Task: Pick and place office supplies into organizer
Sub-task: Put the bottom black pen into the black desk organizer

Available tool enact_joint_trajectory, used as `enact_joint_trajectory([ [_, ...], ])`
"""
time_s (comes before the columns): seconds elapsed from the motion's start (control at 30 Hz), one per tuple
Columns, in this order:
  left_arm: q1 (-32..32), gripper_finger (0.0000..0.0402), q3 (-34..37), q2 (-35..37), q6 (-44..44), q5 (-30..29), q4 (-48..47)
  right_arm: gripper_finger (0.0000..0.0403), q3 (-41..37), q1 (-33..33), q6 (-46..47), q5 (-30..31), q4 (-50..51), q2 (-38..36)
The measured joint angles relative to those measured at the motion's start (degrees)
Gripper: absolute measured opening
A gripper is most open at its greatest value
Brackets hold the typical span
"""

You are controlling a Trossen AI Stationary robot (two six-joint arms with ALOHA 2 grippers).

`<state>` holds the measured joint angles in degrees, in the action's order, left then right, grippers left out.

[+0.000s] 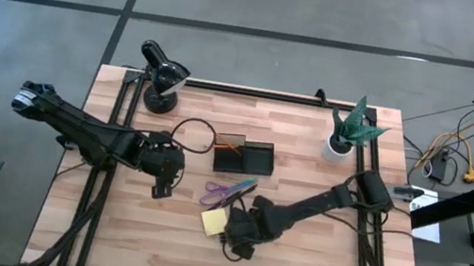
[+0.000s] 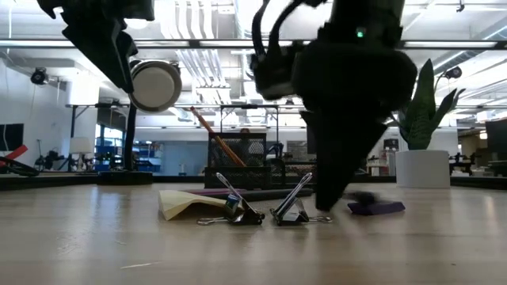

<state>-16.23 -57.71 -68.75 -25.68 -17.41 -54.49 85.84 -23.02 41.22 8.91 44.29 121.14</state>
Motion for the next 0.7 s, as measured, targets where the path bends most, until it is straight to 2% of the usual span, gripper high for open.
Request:
enact_joint_trajectory([
  [0.33,0.11,0.0180,0.00,-0.11,2.28,-0.67,0.05,0.0162,3.33,0.57,1.92,0.60,4.27,-3.08],
  [0.47,0.14,0.0180,0.00,-0.11,2.65,-1.33,0.38,0.0158,4.17,0.59,-1.21,3.15,9.74,-4.93],
  [0.6,0.13,0.0180,0.02,-0.11,2.60,-1.42,0.47,0.0157,3.41,0.34,-4.21,3.26,17.55,-5.29],
  [0.7,0.13,0.0180,0.02,-0.20,2.46,-1.50,0.58,0.0157,2.05,0.11,-4.81,3.07,18.86,-5.33],
])
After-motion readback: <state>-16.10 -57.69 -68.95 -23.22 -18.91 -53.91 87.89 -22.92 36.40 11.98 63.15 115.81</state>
